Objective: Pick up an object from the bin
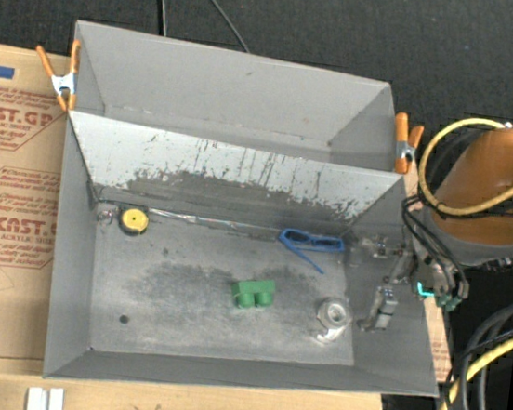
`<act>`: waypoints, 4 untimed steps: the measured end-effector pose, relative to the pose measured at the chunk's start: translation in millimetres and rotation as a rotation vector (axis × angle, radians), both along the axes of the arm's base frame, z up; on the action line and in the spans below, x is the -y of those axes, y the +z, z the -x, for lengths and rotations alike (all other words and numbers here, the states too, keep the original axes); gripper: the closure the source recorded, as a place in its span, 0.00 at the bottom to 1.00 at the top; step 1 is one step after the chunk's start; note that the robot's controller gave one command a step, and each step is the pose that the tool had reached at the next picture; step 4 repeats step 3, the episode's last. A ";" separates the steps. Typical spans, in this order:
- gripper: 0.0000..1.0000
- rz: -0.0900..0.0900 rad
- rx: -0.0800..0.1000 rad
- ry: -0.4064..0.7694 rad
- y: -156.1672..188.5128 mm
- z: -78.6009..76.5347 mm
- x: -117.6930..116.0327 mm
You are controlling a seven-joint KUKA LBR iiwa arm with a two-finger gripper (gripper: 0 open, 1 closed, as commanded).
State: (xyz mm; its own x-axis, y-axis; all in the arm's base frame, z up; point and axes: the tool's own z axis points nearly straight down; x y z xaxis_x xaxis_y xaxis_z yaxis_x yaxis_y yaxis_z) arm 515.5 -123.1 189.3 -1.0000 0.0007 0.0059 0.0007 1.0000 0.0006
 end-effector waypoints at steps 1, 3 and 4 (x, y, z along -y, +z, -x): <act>0.00 -0.003 0.003 0.396 -122.1 -9.3 7.8; 1.00 0.004 0.015 0.421 56.8 -2.4 8.8; 1.00 0.004 0.015 0.421 56.8 -2.4 8.8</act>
Offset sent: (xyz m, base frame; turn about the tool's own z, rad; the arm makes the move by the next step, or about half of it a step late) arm 0.0101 -0.0091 -0.1193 -0.3957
